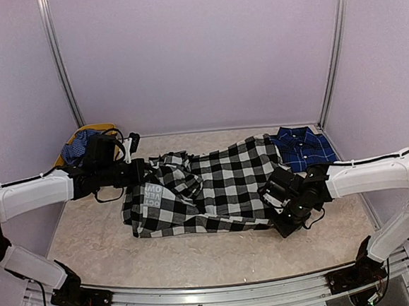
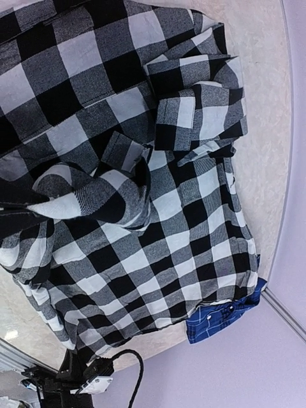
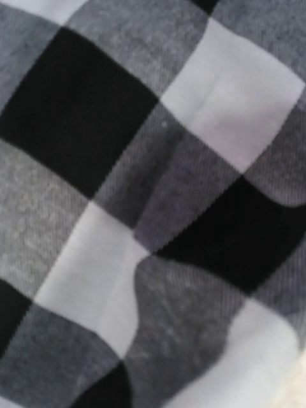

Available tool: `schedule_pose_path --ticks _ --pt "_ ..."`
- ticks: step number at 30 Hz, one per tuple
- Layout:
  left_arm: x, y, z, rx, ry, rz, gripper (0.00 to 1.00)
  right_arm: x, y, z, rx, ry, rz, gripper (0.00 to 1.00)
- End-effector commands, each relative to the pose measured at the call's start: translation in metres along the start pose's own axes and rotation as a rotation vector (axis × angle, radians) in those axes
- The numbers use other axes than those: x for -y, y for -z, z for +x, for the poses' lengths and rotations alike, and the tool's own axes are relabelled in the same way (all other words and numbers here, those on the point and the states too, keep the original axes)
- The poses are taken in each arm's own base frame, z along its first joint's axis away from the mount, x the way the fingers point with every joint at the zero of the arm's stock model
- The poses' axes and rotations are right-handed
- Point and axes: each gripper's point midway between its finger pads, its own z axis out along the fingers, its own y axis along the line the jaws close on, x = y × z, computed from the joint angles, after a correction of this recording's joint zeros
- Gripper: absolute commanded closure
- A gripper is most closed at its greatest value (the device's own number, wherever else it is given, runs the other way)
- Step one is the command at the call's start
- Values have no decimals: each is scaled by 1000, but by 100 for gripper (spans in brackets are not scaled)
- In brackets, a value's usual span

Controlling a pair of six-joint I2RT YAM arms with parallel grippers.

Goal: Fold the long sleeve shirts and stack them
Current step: Pick up the flattened shirt from the center of the board, then fold the flattened shirt at the center of the board.

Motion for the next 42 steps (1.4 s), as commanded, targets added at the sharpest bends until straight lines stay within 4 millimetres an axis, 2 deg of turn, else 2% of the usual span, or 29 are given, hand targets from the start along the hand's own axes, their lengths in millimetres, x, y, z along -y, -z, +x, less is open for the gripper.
schedule_pose_path --ticks 1,10,14,17,21,24,27,35,42 --pt "6 21 -8 25 -6 2 100 -9 10 5 -3 13 -30 100" --pt "16 58 19 1 17 16 100 -46 23 32 -38 42 -184 100" --pt "25 75 25 3 4 16 100 -55 29 46 -59 40 -236 100" --pt "28 82 21 17 -9 13 100 -54 35 45 -46 30 -240 100" --pt "25 81 6 43 -36 -24 100 -51 43 30 -8 32 -215 100" --pt "21 74 -6 53 -51 -44 100 -40 42 18 -7 22 -157 100" --pt "14 64 -17 60 -60 -72 100 -19 37 2 -9 -5 -71 100" --pt "-7 39 -40 85 -52 -121 100 17 30 -42 36 -37 -17 100" --pt "-29 17 -55 105 -26 -161 100 48 12 -63 17 -37 30 84"
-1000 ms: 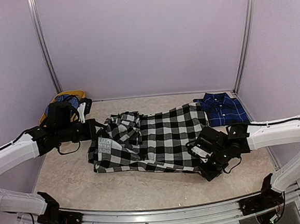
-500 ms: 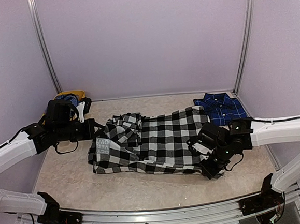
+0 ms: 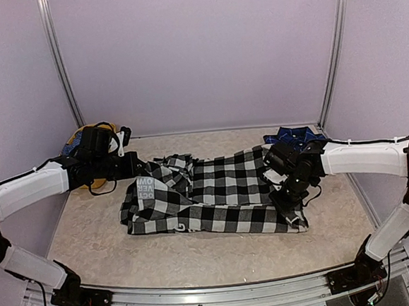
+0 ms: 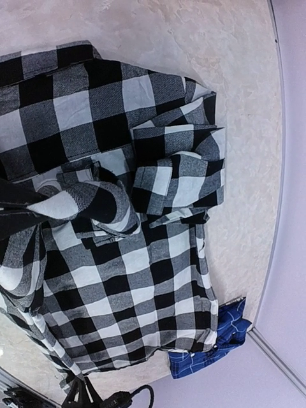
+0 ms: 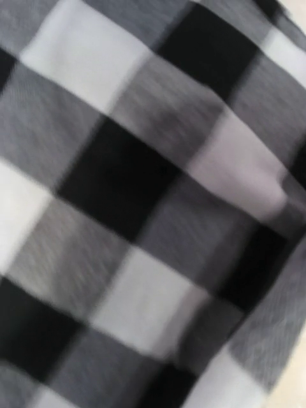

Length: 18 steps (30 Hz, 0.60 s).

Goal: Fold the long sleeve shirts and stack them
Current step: Fold the flattened shirt at the center of the board.

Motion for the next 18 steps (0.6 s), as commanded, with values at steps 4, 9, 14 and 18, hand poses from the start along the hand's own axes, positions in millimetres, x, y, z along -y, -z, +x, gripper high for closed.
schedule_pose_path --ticks 4,9,14,18 --pt "-15 -19 -33 77 1 -34 100 32 -7 -24 10 9 94 73" --pt "-20 -28 -29 61 2 -52 100 27 -1 -26 36 9 49 64" --pt "-21 -26 -29 64 0 -52 100 28 -8 -14 25 -12 27 62" --pt "-21 -24 -29 67 -3 -51 100 34 -16 -3 -1 -31 41 67"
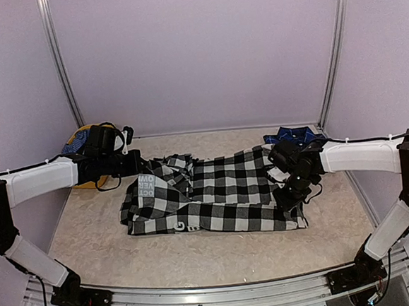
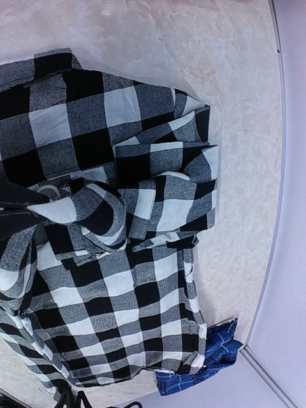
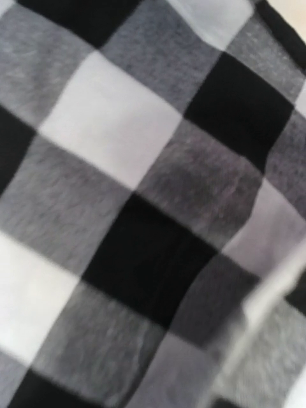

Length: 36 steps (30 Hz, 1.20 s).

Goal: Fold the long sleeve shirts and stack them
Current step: Fold the flattened shirt at the center of the board.

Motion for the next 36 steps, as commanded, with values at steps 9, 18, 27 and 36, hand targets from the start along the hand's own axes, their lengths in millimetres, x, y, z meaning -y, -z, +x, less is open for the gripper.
schedule_pose_path --ticks 9,18,27,36 --pt "-6 11 -15 69 -13 -11 100 8 0 -1 15 -20 3 100" --pt "-6 10 -17 68 -19 -3 100 13 11 -32 47 54 42 100" --pt "-11 4 -11 54 -14 -19 100 27 -12 -48 17 86 62 93" --pt "-21 -11 -4 34 -15 -56 100 53 -34 -44 -40 63 153 79"
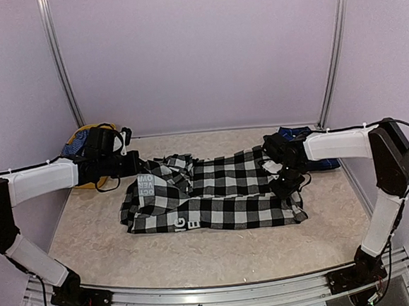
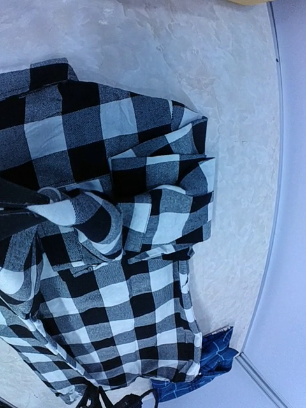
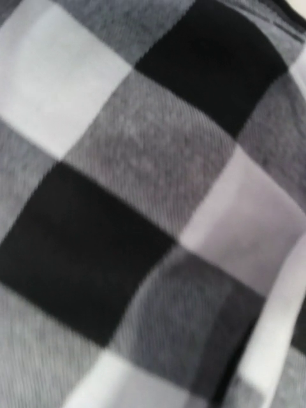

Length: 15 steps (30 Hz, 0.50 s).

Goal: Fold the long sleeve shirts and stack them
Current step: Fold the flattened shirt at the center of the board.

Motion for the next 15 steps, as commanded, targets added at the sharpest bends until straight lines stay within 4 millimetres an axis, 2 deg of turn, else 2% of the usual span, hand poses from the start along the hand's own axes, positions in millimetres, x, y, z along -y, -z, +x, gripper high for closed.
schedule_pose_path --ticks 1,6,10,15 --pt "-12 -13 -2 14 -13 -41 100 19 -3 -8 3 -17 78 78" --pt "-18 -34 0 -7 -27 -65 100 25 5 -8 18 -39 108 71" --pt "-19 -51 -8 -3 -43 -75 100 30 20 -9 50 -55 126 63" --pt "-24 -70 -10 -13 -56 -94 100 23 32 -9 101 -62 104 58"
